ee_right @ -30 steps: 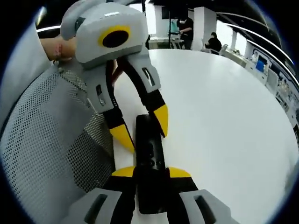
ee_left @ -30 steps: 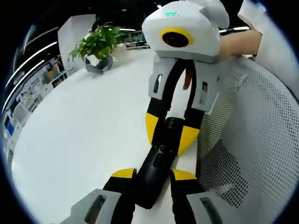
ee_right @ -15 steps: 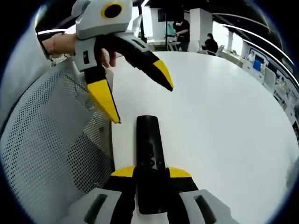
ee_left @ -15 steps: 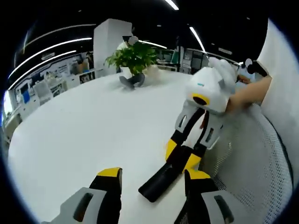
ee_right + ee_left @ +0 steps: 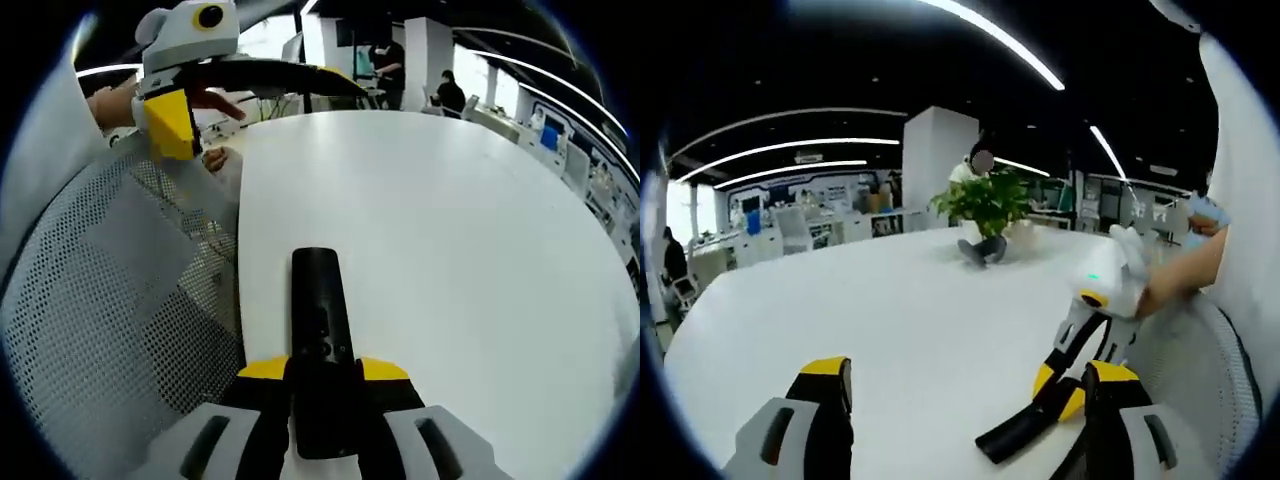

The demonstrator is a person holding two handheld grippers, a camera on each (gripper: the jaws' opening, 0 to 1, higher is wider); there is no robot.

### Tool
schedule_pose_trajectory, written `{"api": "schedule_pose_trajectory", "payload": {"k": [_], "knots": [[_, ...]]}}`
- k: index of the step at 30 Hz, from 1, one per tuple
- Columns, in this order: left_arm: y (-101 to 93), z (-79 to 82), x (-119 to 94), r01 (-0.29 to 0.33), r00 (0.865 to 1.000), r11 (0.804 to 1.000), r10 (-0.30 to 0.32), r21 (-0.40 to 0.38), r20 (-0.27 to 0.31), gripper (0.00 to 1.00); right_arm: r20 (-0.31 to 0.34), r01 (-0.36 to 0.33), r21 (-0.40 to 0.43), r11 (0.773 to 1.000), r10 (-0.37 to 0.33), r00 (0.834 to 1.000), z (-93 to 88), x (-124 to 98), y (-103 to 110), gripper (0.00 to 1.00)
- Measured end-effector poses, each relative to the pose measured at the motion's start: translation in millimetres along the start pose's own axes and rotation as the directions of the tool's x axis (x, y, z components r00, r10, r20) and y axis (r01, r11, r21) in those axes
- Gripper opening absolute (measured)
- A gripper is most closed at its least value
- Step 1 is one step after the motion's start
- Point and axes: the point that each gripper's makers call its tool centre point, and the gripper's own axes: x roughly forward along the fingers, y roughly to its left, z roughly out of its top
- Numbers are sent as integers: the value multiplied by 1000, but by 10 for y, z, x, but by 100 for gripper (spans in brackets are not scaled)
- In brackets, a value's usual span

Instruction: Press the specified remote control buttons in sequence, fully releasing each button before pressing the next.

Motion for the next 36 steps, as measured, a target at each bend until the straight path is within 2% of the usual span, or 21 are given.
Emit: {"api": "schedule_pose_trajectory", "payload": {"k": [6, 9, 13, 15, 19, 22, 23, 25, 30, 33, 36], "knots": [[51, 14, -102, -66, 997, 997, 65, 30, 32, 100, 2, -1, 1, 1000, 1, 1000, 7, 5, -5, 22], [84, 69, -153, -101, 990, 995, 97, 27, 102, 100, 1, -2, -2, 1000, 2, 1000, 12, 9, -9, 22], [183, 7, -217, -162, 982, 986, 158, 33, 105, 100, 0, -3, 2, 1000, 3, 1000, 13, 7, -9, 22], [245, 0, -237, -191, 976, 982, 189, 10, 111, 100, -1, -3, 7, 1000, 3, 1000, 12, 8, -11, 22], [270, 68, -249, -184, 973, 983, 186, -30, 139, 100, -18, -11, 13, 1000, 11, 1000, 23, 12, -19, 22], [251, -29, -222, -167, 981, 983, 173, -78, 85, 100, -43, -17, -12, 1000, 16, 999, 27, 21, -35, 21], [243, -64, -210, -166, 983, 984, 170, -68, 63, 100, -50, -24, -17, 1000, 24, 998, 26, 21, -40, 21], [237, -82, -204, -164, 984, 985, 167, -49, 56, 100, -62, -28, -25, 999, 26, 998, 38, 28, -81, 21], [233, -21, -229, -158, 983, 986, 162, -50, 90, 100, -94, -22, -48, 999, 17, 995, 65, 48, -205, 21], [284, 83, -279, -183, 971, 982, 188, -47, 148, 100, -114, -11, -61, 998, 4, 993, 90, 65, -307, 21], [277, 90, -270, -182, 971, 982, 188, -52, 148, 100, -129, -2, -73, 997, -7, 992, 102, 78, -392, 21]]}}
